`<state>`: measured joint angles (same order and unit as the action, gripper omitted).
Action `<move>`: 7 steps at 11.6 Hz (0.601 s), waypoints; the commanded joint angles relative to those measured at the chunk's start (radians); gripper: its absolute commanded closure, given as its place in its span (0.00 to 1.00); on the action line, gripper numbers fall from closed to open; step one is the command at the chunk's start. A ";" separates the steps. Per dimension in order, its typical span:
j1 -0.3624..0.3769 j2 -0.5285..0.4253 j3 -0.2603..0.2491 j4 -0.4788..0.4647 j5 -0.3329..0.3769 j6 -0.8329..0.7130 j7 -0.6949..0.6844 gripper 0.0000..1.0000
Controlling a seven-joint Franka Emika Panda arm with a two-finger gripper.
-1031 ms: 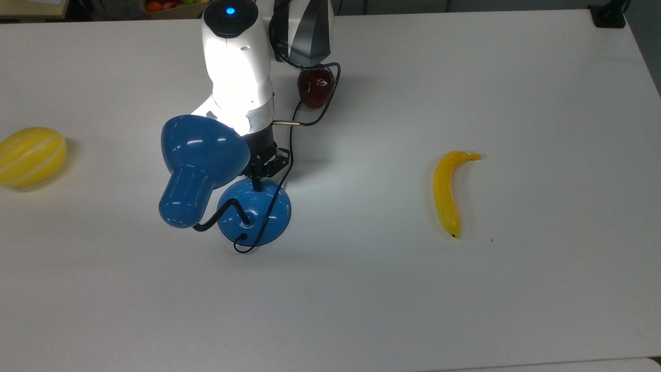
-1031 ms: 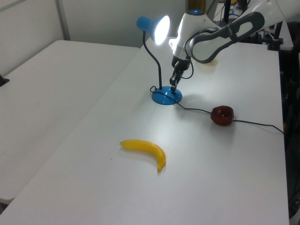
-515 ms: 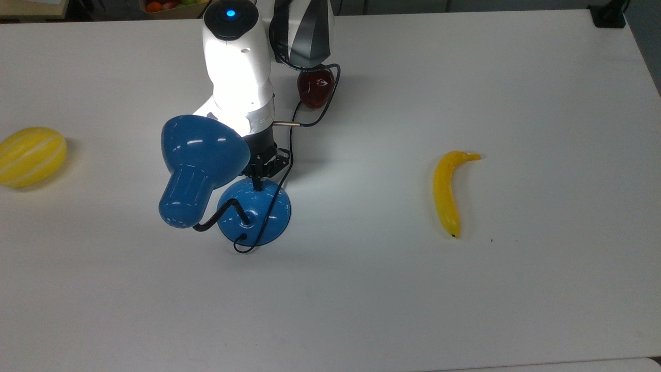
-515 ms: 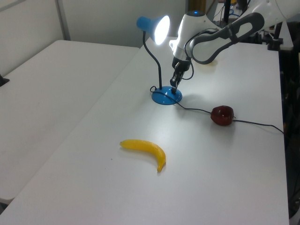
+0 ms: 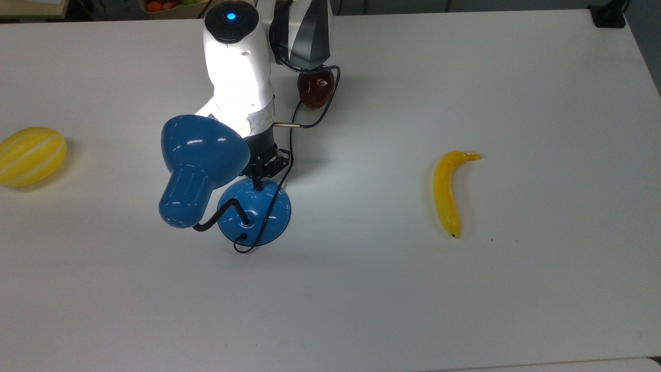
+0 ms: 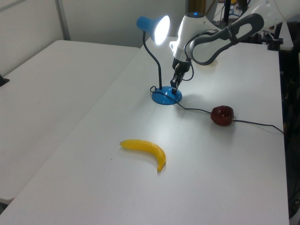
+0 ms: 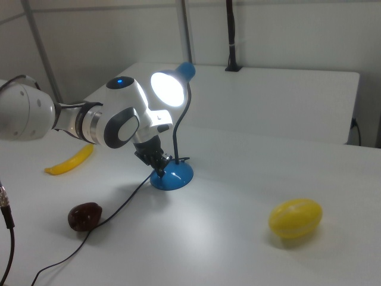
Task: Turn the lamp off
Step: 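Press the lamp base switch down with the gripper fingertips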
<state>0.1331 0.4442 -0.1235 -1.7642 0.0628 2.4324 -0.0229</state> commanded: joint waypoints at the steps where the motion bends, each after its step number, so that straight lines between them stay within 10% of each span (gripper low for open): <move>1: 0.000 0.002 0.002 -0.023 0.006 0.007 0.015 1.00; 7: 0.000 0.002 0.002 -0.040 0.008 0.007 0.015 1.00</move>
<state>0.1331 0.4441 -0.1235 -1.7650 0.0628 2.4325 -0.0217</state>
